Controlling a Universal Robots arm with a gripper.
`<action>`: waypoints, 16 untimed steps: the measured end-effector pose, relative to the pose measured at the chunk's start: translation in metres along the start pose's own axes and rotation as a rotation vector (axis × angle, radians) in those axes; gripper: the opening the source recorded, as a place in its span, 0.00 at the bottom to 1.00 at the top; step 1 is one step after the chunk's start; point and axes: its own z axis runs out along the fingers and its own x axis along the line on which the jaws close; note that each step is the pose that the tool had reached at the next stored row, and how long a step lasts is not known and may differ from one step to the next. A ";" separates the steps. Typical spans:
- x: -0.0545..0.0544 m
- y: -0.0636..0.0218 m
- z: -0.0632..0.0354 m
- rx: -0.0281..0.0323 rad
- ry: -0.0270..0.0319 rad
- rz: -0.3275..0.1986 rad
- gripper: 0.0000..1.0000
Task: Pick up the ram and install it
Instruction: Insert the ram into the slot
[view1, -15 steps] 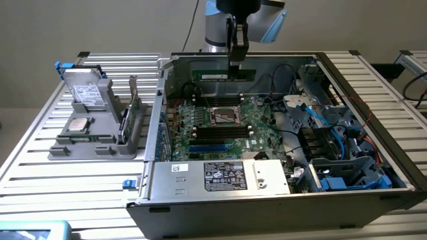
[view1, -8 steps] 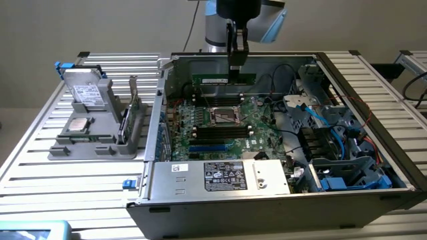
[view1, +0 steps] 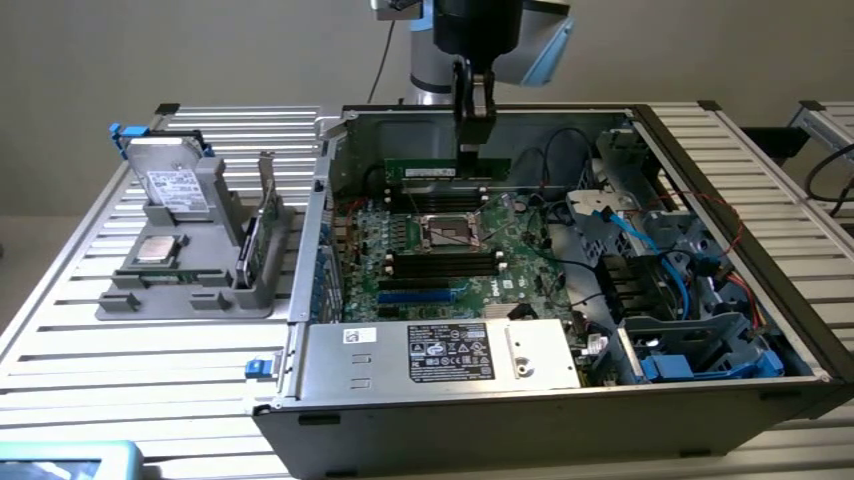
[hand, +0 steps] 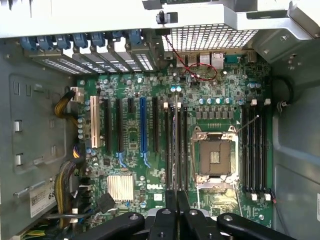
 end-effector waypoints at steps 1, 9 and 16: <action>0.000 -0.0001 0.0013 0.0000 0.0002 0.000 0.12; -0.001 -0.0038 0.0097 -0.0004 0.0006 0.000 0.12; 0.001 -0.0039 0.0136 -0.0035 0.0011 0.000 0.12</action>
